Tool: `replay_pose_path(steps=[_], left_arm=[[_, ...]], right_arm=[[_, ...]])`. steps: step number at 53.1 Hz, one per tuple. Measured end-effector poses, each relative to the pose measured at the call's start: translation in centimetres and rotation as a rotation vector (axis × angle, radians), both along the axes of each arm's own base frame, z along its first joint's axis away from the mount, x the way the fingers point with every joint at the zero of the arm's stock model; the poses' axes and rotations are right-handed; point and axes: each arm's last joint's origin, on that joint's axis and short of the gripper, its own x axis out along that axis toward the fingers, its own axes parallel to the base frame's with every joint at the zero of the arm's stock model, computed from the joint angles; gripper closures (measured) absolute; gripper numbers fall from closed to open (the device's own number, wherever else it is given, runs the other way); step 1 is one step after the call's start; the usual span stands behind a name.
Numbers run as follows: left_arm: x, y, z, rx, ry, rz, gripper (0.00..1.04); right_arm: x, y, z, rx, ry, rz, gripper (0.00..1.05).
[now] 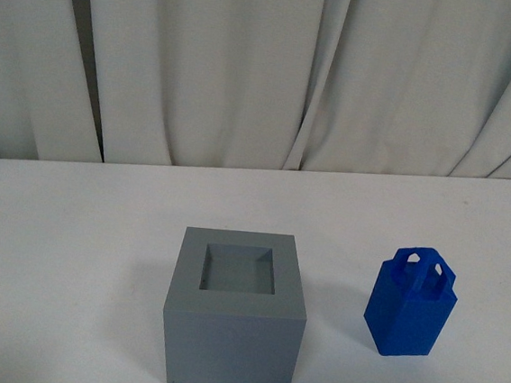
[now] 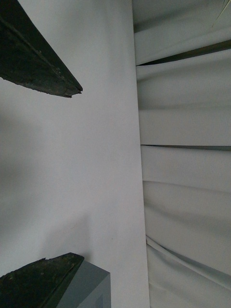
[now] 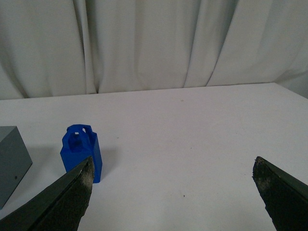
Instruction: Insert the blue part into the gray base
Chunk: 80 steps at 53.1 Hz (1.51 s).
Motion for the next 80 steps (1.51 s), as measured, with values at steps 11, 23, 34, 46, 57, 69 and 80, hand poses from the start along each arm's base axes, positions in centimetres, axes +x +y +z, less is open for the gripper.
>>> replay_pose_path(steps=[11,23,34,46,57,69,80], left_arm=[[0.0,0.0,0.0,0.000,0.000,0.000,0.06],[0.0,0.0,0.0,0.000,0.000,0.000,0.06],[0.0,0.0,0.0,0.000,0.000,0.000,0.06],[0.0,0.0,0.0,0.000,0.000,-0.002,0.06],[0.0,0.0,0.0,0.000,0.000,0.001,0.06],[0.0,0.0,0.0,0.000,0.000,0.000,0.06],[0.0,0.0,0.0,0.000,0.000,0.000,0.06]], right_arm=[[0.0,0.0,0.0,0.000,0.000,0.000,0.07],[0.0,0.0,0.0,0.000,0.000,0.000,0.07],[0.0,0.0,0.0,0.000,0.000,0.000,0.07],[0.4,0.0,0.1,-0.059,0.259,0.415,0.07],[4.7,1.5,3.8,-0.207,0.246,0.686,0.07],[14.2,2.4,8.0,-0.410,0.438,0.795,0.07],[19.8,4.4,10.6,-0.609,0.584,0.958,0.07]])
